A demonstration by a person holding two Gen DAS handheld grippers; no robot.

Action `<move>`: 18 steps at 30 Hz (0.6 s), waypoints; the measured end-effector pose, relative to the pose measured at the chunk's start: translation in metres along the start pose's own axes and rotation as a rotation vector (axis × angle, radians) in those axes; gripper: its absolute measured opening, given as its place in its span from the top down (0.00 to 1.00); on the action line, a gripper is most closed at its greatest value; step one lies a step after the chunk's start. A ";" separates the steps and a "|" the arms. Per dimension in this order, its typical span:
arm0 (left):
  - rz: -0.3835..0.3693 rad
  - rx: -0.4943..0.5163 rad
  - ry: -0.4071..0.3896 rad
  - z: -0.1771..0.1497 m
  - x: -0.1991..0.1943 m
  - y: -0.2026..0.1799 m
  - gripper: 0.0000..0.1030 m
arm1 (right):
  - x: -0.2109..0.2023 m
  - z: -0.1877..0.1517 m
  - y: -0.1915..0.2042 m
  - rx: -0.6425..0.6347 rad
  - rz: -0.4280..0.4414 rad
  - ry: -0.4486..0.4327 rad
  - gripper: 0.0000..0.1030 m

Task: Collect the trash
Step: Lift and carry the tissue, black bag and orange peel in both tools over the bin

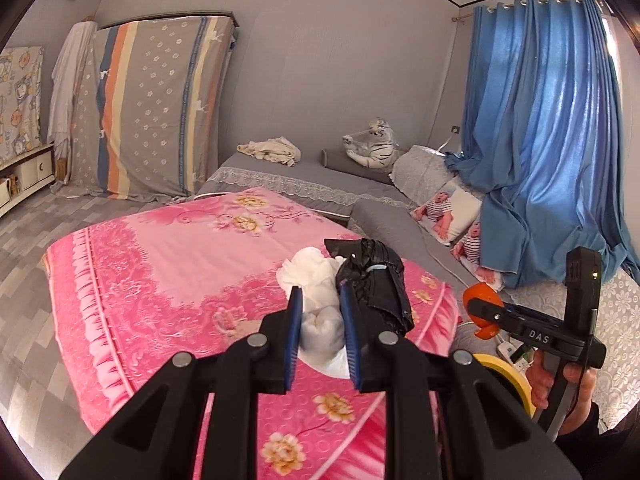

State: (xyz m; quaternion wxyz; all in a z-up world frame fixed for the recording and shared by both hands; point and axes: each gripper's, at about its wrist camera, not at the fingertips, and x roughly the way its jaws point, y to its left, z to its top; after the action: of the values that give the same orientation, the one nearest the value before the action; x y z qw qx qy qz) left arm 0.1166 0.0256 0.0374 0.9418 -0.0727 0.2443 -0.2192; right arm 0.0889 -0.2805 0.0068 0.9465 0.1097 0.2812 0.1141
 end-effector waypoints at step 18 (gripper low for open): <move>-0.155 0.173 -0.024 0.005 0.014 -0.111 0.82 | -0.083 0.000 -0.061 0.121 -0.132 -0.129 0.62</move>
State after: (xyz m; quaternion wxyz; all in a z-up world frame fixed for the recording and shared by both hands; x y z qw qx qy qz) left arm 0.0878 -0.0799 0.0636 0.9276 -0.0122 0.2070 -0.3106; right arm 0.0308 -0.3611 0.0323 0.9597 0.1552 0.2328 0.0270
